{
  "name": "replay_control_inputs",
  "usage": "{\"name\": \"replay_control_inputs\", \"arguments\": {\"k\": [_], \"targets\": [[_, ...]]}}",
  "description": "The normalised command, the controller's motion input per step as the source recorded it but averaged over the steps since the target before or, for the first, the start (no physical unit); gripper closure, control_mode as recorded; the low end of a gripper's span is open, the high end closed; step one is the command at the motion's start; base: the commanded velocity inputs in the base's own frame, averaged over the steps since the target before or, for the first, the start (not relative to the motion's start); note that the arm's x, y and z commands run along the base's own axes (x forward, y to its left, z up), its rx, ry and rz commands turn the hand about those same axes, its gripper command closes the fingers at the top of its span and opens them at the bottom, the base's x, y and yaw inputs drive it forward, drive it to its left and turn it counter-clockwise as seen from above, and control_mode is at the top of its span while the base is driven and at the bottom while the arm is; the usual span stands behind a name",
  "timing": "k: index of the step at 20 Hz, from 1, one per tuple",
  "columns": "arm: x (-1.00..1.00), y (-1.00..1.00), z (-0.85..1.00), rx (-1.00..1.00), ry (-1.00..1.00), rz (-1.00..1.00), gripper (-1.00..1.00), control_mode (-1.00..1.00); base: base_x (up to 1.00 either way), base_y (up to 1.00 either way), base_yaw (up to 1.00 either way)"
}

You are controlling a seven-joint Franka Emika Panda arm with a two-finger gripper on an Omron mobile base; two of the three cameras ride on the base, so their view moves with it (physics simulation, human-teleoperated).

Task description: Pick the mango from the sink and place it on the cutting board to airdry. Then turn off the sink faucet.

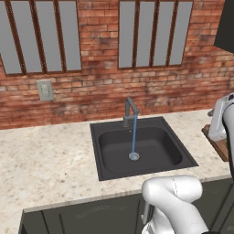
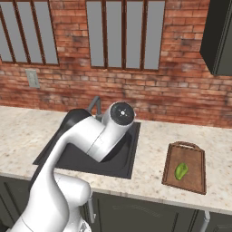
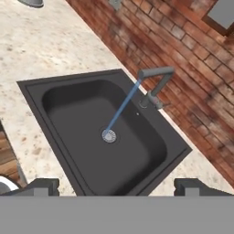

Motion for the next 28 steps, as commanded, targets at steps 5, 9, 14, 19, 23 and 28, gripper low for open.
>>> {"name": "replay_control_inputs", "arguments": {"k": [5, 9, 14, 19, 23, 28], "targets": [[0.0, 0.0, 0.0, 0.03, 0.01, -0.08, -1.0, -1.0, 0.0, 0.0, 0.0], [0.0, 0.0, 0.0, 0.04, 0.04, -0.08, -1.0, -1.0, 0.0, 0.0, 0.0], [0.0, -0.01, 0.0, 0.04, 0.01, -0.02, -1.0, -1.0, 0.0, 0.0, 0.0], [0.0, 0.02, 0.0, 0.02, 0.0, -0.06, -1.0, -1.0, 0.0, 0.0, 0.0], [0.0, 0.07, 0.0, 0.03, 0.0, -0.13, -1.0, -1.0, 0.0, 0.0, 0.0], [0.0, 0.15, 0.0, 0.01, 0.0, -0.18, -1.0, -1.0, 0.0, 0.0, 0.0]]}}
